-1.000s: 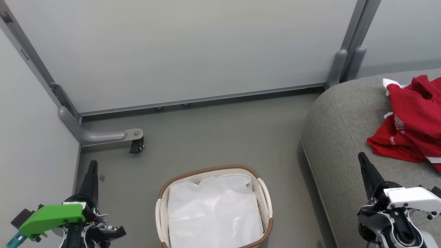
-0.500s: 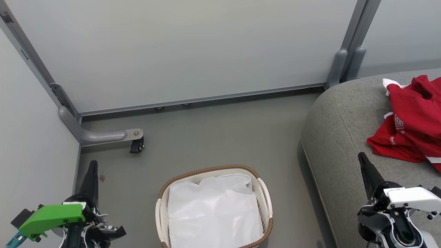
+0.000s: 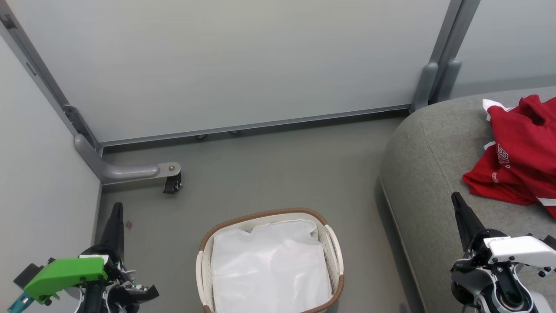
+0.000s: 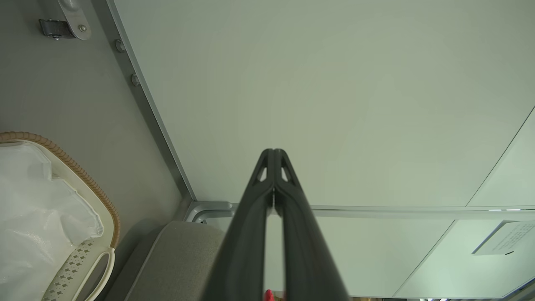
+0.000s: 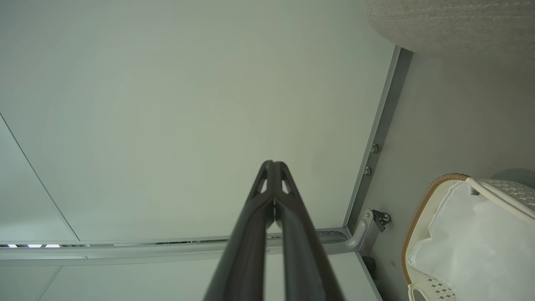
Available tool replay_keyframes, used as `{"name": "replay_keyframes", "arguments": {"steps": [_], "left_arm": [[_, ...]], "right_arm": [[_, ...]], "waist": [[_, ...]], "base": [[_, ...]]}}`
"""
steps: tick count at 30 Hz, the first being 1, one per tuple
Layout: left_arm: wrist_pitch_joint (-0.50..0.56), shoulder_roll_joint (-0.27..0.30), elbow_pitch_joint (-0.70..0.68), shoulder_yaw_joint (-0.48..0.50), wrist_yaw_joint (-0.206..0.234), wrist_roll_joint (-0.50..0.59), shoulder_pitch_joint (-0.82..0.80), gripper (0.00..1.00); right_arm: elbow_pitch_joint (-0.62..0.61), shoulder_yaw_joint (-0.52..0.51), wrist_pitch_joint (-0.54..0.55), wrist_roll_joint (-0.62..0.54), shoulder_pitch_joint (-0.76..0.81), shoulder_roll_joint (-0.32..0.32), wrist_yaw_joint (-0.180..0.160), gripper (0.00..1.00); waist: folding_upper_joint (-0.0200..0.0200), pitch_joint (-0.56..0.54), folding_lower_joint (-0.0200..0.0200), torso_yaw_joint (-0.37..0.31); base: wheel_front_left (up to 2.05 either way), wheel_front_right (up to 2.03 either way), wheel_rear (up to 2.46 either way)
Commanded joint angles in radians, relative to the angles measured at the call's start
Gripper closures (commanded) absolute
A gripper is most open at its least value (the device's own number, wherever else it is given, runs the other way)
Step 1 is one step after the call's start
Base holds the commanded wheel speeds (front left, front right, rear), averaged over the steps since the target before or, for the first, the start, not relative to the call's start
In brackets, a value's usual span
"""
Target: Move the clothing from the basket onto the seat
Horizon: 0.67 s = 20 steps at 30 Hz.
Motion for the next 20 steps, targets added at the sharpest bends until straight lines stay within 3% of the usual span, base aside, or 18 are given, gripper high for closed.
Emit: {"name": "replay_keyframes", "arguments": {"steps": [1,20], "left_arm": [[0.003,0.006,-0.001,0.002,-0.004,-0.003,-0.01,1.0],[0.003,0.006,-0.001,0.002,-0.004,-0.003,-0.01,1.0]], "right_arm": [[-0.002,-0.002,0.003,0.004,0.011,-0.006,0.0,1.0],[-0.002,-0.002,0.003,0.004,0.011,-0.006,0.0,1.0]], "waist": [[0.0,0.0,0.0,0.0],[0.0,0.0,0.0,0.0]], "base": [[0.0,0.0,0.0],[0.0,0.0,0.0]]}}
